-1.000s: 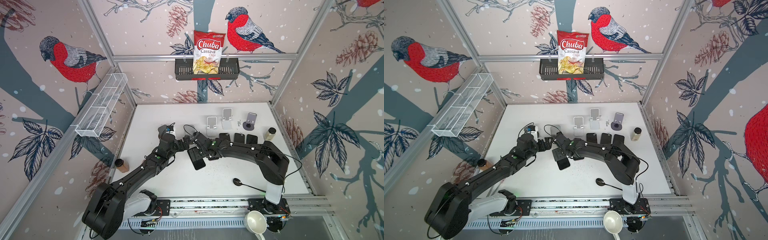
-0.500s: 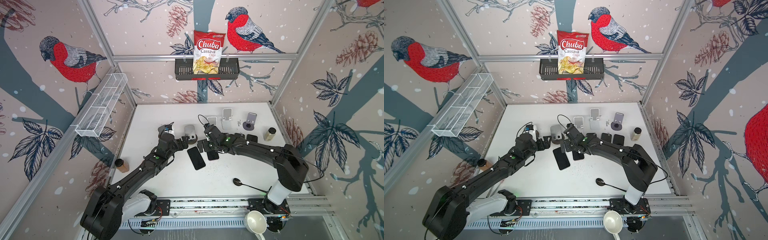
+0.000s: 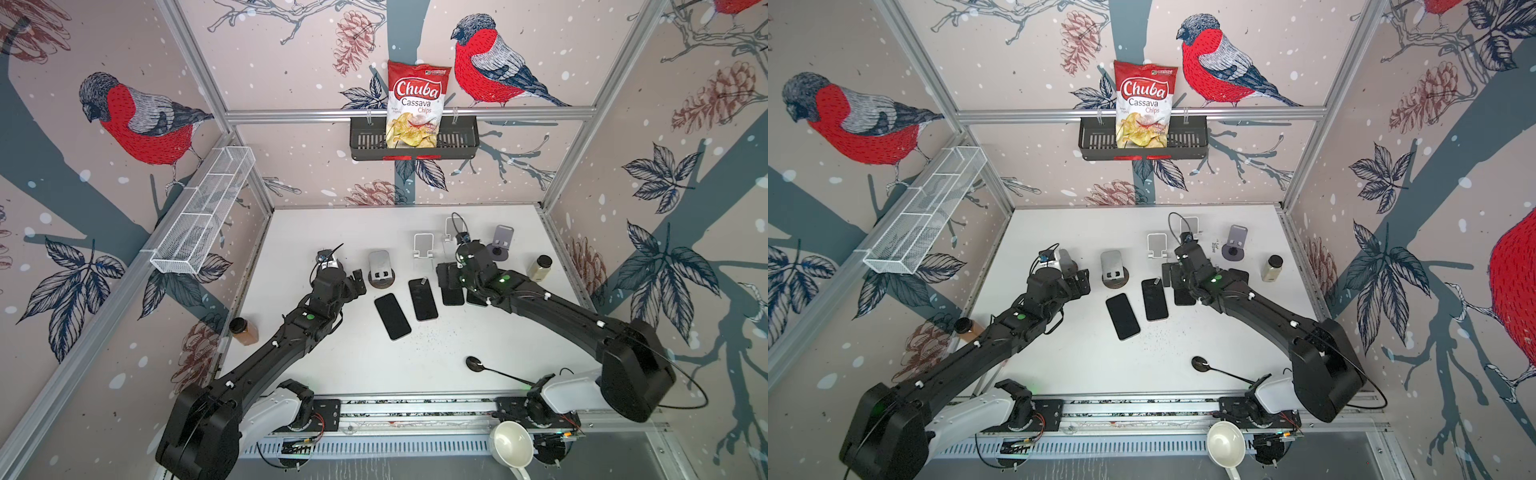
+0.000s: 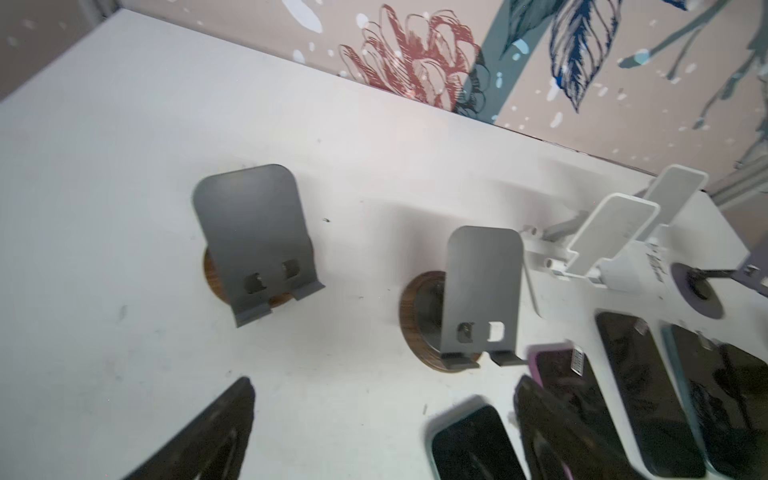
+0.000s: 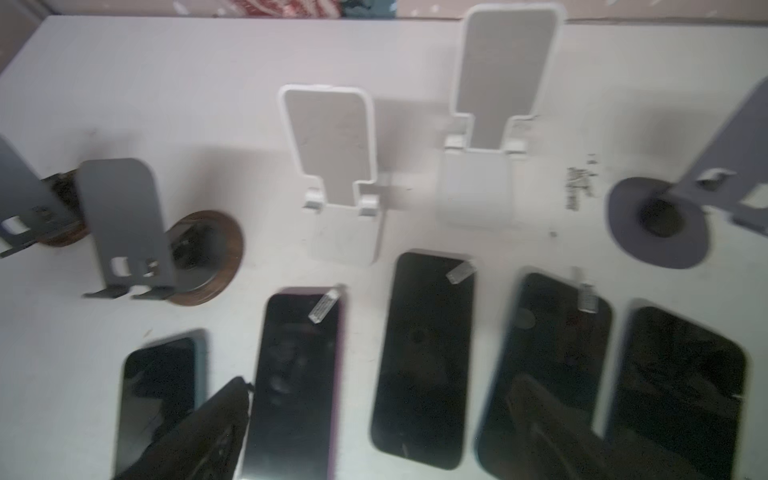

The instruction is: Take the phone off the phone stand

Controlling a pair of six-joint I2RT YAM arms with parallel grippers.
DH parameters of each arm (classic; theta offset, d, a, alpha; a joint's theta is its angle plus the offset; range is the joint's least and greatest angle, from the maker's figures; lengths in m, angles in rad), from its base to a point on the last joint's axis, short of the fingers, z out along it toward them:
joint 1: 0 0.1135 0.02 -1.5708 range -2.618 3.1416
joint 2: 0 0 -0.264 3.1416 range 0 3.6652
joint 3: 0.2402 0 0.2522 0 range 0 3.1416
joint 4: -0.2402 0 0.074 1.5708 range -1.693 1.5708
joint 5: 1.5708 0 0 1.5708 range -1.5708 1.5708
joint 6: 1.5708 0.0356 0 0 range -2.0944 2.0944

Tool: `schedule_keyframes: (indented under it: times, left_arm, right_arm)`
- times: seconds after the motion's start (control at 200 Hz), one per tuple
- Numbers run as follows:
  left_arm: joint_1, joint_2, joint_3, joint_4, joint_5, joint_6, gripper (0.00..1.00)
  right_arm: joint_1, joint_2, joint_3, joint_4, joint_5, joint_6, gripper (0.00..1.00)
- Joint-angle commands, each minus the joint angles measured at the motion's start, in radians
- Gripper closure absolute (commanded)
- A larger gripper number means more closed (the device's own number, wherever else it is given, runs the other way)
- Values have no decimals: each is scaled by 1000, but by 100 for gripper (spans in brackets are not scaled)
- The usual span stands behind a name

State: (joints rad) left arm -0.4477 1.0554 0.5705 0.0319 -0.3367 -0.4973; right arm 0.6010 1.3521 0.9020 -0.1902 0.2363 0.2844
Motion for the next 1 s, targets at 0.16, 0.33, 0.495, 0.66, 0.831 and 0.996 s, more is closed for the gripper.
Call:
schedule_keyframes:
  times: [0.16,0.33,0.495,0.66,0.831,0.996]
  left_arm:
    - [34,-17,-10,-15,-174,25,4]
    - [66,-35,-23,-1,-217,60,4]
    - [95,-58,-52,31,-281,93,4]
    - [109,-75,-95,101,-310,126,4]
    - [115,-72,-148,202,-346,163,4]
    - [118,-74,-191,306,-368,215,4]
  right_arm:
    - [-176,-156,-172,256,45,-116,1]
    - [-286,-193,-283,440,96,-154,1]
    - [-372,-183,-433,752,84,-218,1]
    - [-448,-105,-485,933,-51,-254,1]
    - [-491,-11,-477,1012,-102,-254,1]
    - [-505,13,-504,1135,-117,-305,1]
